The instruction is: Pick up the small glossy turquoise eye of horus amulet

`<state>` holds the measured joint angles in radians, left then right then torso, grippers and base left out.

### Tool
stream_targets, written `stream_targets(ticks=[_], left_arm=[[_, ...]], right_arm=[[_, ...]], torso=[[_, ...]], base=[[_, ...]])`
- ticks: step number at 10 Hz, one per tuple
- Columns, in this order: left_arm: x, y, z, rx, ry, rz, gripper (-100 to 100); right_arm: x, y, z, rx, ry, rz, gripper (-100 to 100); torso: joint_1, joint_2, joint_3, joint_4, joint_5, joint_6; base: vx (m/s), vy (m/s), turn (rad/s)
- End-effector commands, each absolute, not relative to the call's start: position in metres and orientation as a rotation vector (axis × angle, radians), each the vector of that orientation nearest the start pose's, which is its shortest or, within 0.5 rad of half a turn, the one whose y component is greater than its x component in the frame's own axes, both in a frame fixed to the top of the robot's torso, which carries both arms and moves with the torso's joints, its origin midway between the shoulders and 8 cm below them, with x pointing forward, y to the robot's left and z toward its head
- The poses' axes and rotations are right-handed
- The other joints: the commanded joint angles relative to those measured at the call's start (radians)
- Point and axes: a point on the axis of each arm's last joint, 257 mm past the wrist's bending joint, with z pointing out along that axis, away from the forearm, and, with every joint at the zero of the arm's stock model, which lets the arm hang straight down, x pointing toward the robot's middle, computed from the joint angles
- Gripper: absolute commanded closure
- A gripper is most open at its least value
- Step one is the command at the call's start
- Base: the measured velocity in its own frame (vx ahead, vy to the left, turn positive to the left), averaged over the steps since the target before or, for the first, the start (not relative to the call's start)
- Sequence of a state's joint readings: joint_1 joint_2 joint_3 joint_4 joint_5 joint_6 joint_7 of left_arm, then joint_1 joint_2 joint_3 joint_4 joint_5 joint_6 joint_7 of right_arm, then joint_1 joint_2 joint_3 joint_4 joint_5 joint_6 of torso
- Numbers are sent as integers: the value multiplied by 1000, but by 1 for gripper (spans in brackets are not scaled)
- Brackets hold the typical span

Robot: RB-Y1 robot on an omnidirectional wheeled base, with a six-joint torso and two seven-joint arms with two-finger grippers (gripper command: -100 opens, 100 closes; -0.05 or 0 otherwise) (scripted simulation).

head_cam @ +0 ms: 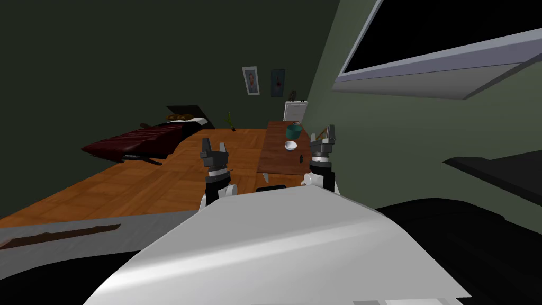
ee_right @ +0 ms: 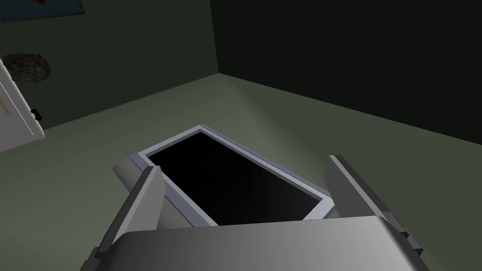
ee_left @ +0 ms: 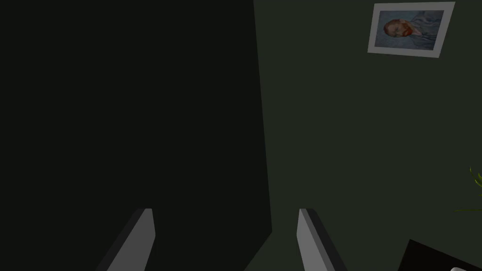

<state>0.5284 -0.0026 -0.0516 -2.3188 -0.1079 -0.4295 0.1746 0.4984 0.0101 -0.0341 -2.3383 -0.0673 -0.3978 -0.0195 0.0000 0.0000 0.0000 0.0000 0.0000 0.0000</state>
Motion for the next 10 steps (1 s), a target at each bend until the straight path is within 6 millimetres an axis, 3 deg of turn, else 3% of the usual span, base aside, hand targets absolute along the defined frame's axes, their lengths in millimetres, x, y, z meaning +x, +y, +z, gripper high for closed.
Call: stream_targets(ticks=[1, 4, 9, 10], left_arm=[[350, 255, 18, -719, 667, -1420, 0], [350, 255, 18, -719, 666, -1420, 0], [350, 255, 18, -719, 666, -1420, 0], [350, 255, 18, -719, 666, -1420, 0]], right_arm=[[350, -290, 23, 733, 621, 1347, -100], [361, -274, -2, 735, 704, 1398, -100], [374, -248, -66, 787, 871, 1470, -100], [374, -248, -68, 789, 873, 1468, -100]], torso=[[0, 0, 0, 0, 0, 0], [3, 8, 5, 2, 1, 0], [3, 6, 4, 1, 1, 0], [2, 5, 3, 1, 1, 0]], base=[[-53, 30, 32], [-125, 55, 40], [-97, 65, 76], [-39, 27, 44]])
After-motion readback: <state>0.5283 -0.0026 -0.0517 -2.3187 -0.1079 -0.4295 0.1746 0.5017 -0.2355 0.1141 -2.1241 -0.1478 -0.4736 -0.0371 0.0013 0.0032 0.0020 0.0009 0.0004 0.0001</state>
